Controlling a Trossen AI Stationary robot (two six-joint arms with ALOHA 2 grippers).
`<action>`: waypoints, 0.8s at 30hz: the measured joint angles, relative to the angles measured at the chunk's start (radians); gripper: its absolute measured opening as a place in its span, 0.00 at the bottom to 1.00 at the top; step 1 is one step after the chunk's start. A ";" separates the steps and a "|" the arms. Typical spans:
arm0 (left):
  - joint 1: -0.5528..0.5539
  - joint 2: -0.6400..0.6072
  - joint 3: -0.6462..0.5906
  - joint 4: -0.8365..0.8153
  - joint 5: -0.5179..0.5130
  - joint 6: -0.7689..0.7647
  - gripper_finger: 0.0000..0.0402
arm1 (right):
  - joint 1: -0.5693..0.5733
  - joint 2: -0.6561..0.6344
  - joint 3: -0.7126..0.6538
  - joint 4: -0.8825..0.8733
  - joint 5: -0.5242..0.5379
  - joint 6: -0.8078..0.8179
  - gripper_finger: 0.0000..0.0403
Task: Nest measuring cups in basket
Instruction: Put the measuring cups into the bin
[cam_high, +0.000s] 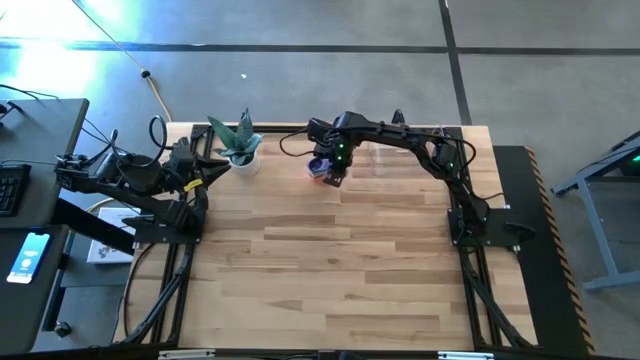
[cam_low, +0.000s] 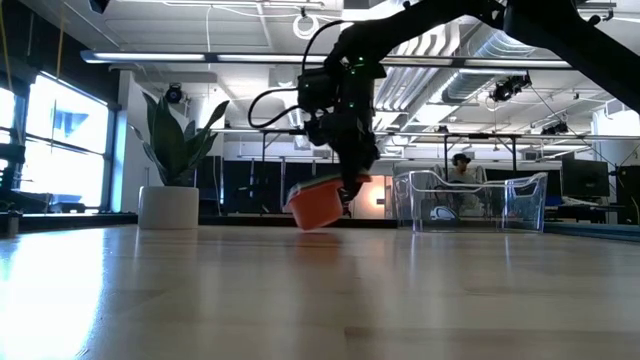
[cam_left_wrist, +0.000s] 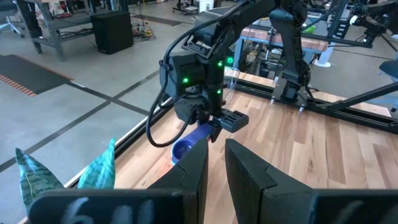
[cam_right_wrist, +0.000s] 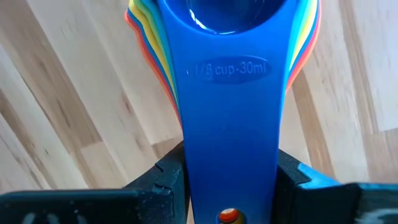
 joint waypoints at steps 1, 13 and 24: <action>0.000 0.000 0.000 0.000 0.000 0.000 0.12 | 0.000 0.000 0.000 0.007 0.000 -0.001 0.31; 0.000 0.000 0.000 0.002 0.021 0.000 0.12 | -0.004 0.000 0.000 0.037 -0.031 0.012 0.31; 0.000 0.000 0.000 0.002 0.021 0.000 0.12 | -0.003 0.000 0.000 0.052 -0.047 0.030 0.31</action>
